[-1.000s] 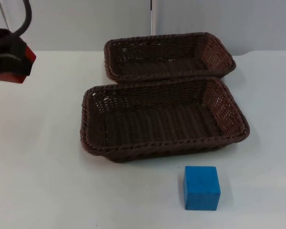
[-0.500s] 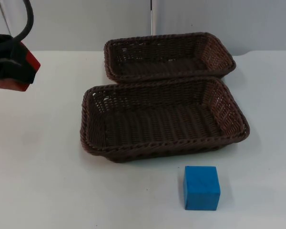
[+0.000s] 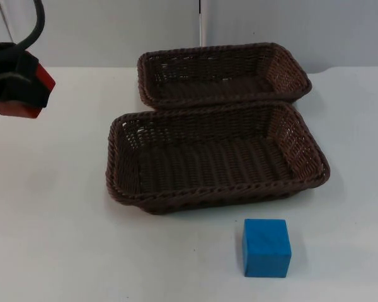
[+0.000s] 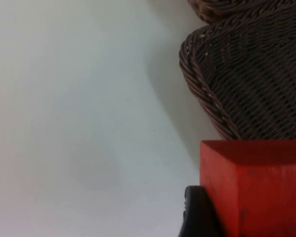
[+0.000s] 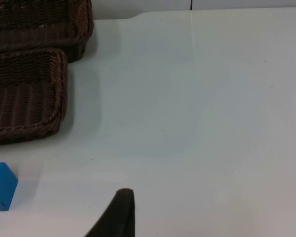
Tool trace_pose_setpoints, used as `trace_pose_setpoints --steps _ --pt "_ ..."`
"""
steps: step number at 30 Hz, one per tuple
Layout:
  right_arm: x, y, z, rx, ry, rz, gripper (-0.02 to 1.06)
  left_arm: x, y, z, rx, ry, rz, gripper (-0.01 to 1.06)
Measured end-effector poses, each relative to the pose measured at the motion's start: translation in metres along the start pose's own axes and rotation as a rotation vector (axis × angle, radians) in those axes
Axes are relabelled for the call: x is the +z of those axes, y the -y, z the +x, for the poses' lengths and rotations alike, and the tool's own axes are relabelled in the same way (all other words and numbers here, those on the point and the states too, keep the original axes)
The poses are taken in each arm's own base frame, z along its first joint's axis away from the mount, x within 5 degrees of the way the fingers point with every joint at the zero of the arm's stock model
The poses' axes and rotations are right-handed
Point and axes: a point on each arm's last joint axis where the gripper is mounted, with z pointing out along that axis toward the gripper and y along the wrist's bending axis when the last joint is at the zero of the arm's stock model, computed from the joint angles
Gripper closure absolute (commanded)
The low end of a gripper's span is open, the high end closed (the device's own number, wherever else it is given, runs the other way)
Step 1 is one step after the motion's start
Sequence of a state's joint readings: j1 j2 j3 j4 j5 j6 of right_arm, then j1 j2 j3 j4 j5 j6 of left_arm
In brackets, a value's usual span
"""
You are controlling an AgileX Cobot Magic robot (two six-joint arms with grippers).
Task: Pick up one cube with the left hand and place it into the upper basket. Pick up one cube with the right hand and place it into the lower basket.
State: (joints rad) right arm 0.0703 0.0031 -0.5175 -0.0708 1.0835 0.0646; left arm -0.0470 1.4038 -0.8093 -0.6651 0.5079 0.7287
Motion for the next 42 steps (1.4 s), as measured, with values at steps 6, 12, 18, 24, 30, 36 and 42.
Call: trace_pose_setpoints --steps 6,12,18,24,30,36,42 --pt "0.000 0.000 0.000 0.000 0.000 0.000 0.00 0.000 0.000 -0.001 -0.010 0.007 0.001 1.05" --pt "0.000 0.000 0.000 0.000 0.000 0.000 0.00 0.000 -0.001 -0.003 -0.030 0.037 -0.013 1.05" --pt "0.000 0.000 0.000 0.000 0.000 0.000 0.00 0.002 -0.003 -0.022 -0.026 0.057 0.001 1.05" --pt "0.000 0.000 0.000 0.000 0.000 0.000 0.00 0.018 -0.008 -0.032 -0.037 0.029 0.018 1.05" --pt "0.000 0.000 0.000 0.000 0.000 0.000 0.00 0.033 -0.014 -0.046 -0.049 0.024 0.030 1.05" --pt "0.000 0.000 0.000 0.000 0.000 0.000 0.00 0.043 -0.016 -0.059 -0.045 0.014 0.052 1.05" --pt "0.000 0.000 0.000 0.000 0.000 0.000 0.00 0.057 -0.022 -0.074 -0.043 0.016 0.060 1.05"
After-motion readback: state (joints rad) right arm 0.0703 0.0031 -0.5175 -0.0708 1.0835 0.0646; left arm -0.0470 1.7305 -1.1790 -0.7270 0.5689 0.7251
